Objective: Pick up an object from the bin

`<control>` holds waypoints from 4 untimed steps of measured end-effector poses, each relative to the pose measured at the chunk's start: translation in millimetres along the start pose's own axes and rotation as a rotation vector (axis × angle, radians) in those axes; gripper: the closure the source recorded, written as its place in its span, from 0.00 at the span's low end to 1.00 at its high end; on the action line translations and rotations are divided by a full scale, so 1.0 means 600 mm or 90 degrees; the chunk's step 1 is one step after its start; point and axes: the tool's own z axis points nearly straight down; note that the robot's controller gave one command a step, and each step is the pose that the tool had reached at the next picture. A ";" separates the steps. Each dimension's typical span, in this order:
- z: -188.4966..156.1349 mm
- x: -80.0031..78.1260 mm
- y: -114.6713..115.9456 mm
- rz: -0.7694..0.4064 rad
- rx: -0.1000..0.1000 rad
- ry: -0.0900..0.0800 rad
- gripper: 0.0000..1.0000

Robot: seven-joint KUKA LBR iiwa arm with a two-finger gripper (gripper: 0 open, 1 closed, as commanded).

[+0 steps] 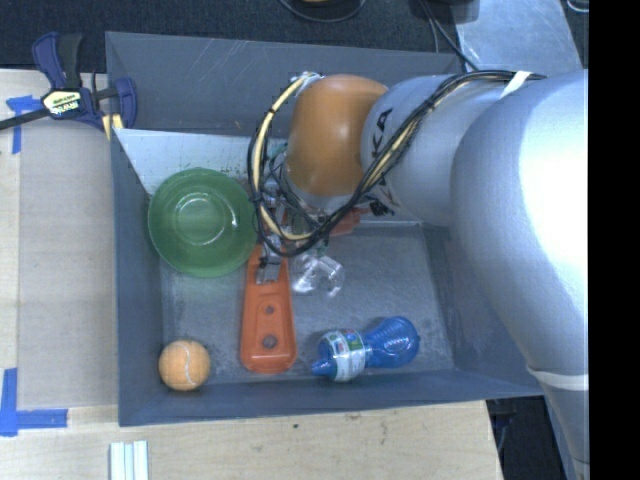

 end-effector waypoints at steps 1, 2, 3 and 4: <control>0.000 0.000 0.001 0.000 0.000 0.000 1.00; -0.004 0.001 0.015 0.004 -0.002 -0.003 1.00; 0.006 0.007 0.019 0.004 -0.001 0.000 1.00; 0.012 0.019 0.038 0.011 -0.001 -0.006 1.00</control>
Offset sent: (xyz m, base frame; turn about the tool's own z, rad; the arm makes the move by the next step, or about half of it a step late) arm -0.0040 0.0086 -0.0031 0.0073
